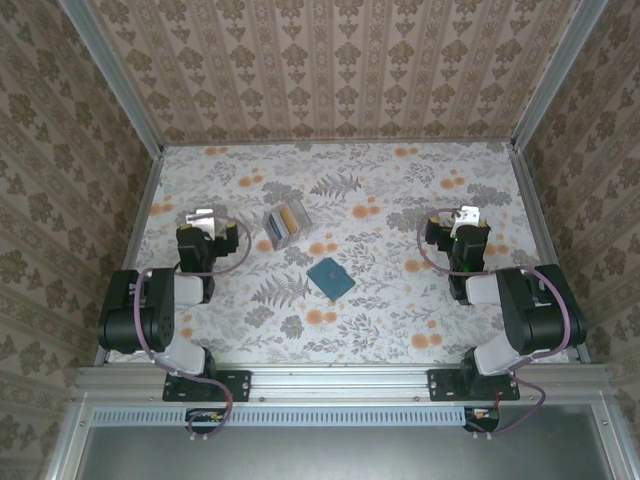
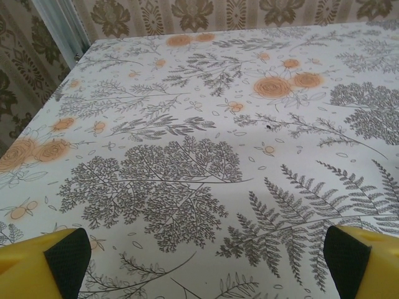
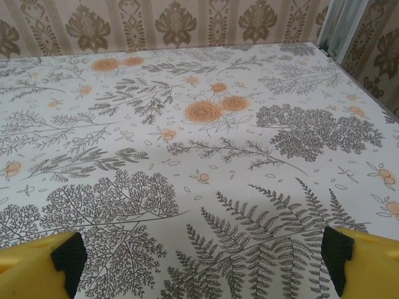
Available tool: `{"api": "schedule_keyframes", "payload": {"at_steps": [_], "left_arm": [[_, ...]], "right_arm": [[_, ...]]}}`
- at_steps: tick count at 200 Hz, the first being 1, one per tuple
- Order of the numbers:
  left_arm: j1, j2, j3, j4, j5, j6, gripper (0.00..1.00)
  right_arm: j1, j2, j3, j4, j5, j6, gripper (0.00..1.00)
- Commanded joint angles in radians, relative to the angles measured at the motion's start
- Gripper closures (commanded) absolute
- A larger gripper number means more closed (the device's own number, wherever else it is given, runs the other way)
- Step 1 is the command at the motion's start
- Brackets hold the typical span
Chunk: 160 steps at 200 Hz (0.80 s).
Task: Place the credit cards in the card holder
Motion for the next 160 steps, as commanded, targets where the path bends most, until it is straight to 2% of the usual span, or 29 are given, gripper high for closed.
{"api": "schedule_keyframes", "payload": {"at_steps": [1,160], "left_arm": [[-0.006,-0.008,0.018,-0.018,-0.037,0.027,0.00],[-0.002,-0.006,0.020,-0.024,-0.026,0.025,0.00]], "right_arm": [[0.004,-0.006,0.014,-0.007,-0.018,0.013,0.00],[0.004,-0.006,0.018,-0.015,-0.024,0.012,0.00]]}}
